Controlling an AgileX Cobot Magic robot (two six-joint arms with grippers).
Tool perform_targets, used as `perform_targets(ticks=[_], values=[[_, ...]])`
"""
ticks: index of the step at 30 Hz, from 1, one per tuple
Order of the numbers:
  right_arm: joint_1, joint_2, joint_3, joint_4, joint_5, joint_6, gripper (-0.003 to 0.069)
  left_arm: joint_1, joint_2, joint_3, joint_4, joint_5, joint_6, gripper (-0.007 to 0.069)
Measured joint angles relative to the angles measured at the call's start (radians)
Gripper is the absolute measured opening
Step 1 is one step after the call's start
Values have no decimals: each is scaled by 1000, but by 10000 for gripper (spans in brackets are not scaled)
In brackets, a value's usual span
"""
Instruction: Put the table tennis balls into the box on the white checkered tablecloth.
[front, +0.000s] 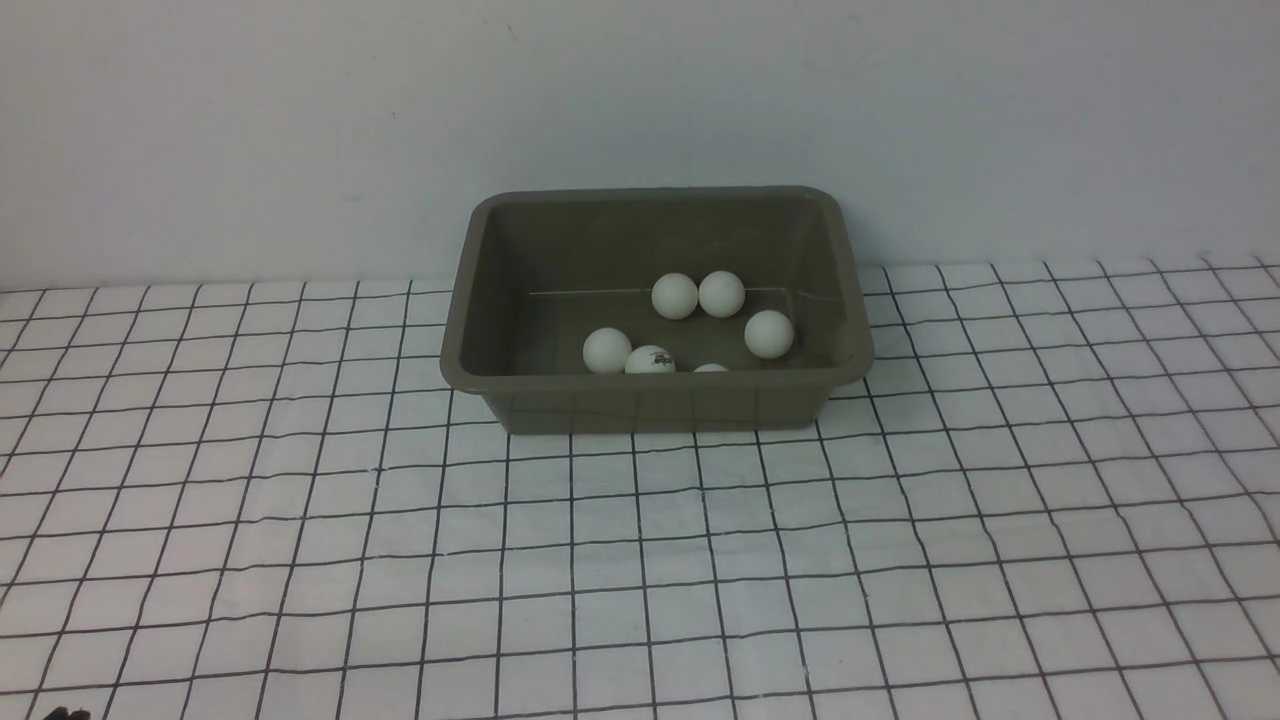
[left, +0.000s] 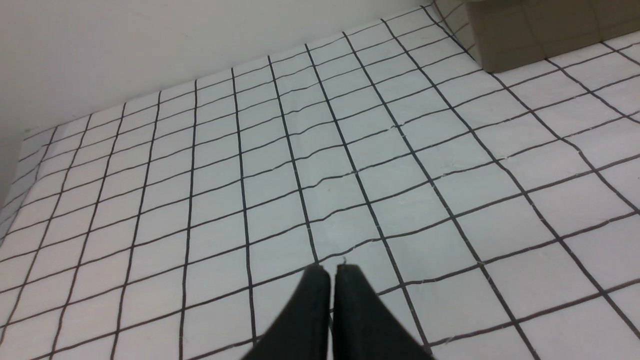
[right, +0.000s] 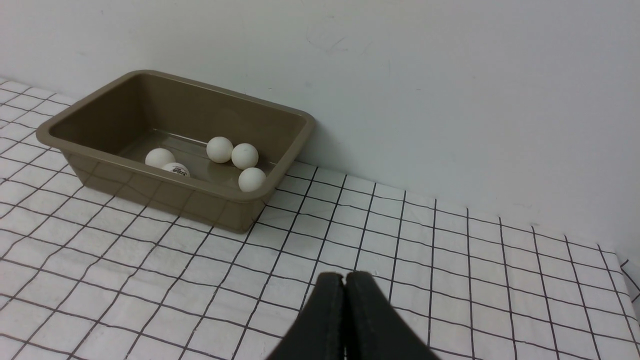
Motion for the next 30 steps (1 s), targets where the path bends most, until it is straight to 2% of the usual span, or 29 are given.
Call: perform_targets(ticks=[14, 21, 25, 27, 30], values=[[0, 0, 0, 0, 0, -1, -17, 0, 0, 0, 0, 0, 0, -4], [-9, 0, 0, -61, 0, -15, -17, 0, 0, 0, -1, 0, 0, -4], [-143, 0, 0, -75, -15, -4, -17, 0, 0, 0, -1, 0, 0, -4], [-250, 0, 16, -52, -77, 32, -17, 0, 0, 0, -1, 0, 0, -4], [-350, -1, 94, -16, -208, 82, -17, 0, 0, 0, -1, 0, 0, -4]])
